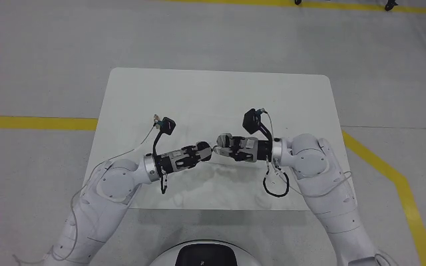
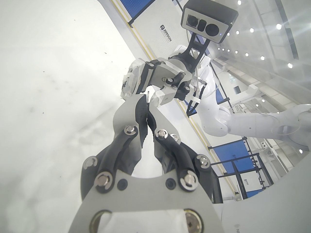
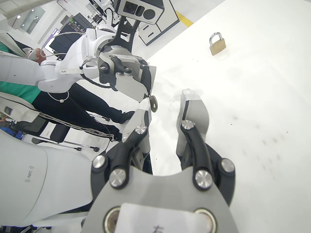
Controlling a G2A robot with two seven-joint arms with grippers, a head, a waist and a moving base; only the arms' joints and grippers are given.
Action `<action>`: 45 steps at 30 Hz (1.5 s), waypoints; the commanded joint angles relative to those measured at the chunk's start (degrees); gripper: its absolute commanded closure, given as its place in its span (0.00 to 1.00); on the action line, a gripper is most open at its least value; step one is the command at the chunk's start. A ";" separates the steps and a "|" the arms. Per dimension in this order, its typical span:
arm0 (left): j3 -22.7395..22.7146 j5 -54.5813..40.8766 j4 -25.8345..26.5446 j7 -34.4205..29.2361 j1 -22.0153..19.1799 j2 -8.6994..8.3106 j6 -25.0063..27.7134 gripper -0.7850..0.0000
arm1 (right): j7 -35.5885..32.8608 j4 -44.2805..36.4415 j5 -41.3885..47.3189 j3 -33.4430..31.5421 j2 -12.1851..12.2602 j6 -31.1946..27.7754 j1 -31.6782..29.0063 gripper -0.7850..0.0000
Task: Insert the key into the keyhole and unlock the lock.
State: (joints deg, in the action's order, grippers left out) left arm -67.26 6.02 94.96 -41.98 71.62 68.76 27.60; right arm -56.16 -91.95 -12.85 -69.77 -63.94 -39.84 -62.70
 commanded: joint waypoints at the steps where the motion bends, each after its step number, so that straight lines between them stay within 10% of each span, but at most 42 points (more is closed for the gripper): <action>1: -0.07 0.00 -0.14 -0.14 -0.15 -0.08 -0.16 1.00 | -0.56 0.47 0.99 0.33 0.10 -0.05 0.43 0.75; 13: 0.83 1.15 -1.05 -0.32 -1.08 -0.36 -0.73 1.00 | -1.37 2.70 4.58 2.26 0.58 0.33 2.18 1.00; 22: 1.18 1.16 -0.96 -0.07 -1.03 -0.60 -0.71 1.00 | -1.98 3.63 6.33 3.43 0.98 -0.01 2.79 1.00; 23: 1.22 1.15 -0.97 0.02 -1.03 -0.62 -0.76 0.89 | -1.96 3.67 6.42 3.51 1.03 -0.07 2.82 1.00; 24: 1.26 1.06 -0.95 0.13 -1.01 -0.64 -0.84 0.56 | -1.87 3.70 6.56 3.56 1.07 -0.13 2.83 1.00; 25: 1.18 1.03 -0.89 0.53 -0.99 -0.65 -0.97 0.00 | -1.69 3.76 6.68 3.57 1.12 -0.15 2.81 1.00; 34: -2.28 0.22 1.43 4.83 0.97 -1.22 -0.45 0.00 | 3.19 5.86 9.23 0.87 1.78 -0.39 1.52 1.00; 45: -17.69 7.76 8.05 12.87 13.16 -3.45 -0.54 0.00 | 12.78 7.43 15.24 -11.89 3.83 -2.85 -4.69 1.00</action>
State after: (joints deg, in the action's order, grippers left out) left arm -83.25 11.96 102.21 -29.84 83.16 65.50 27.71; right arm -44.11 -84.22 2.10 -80.51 -60.26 -42.70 -66.64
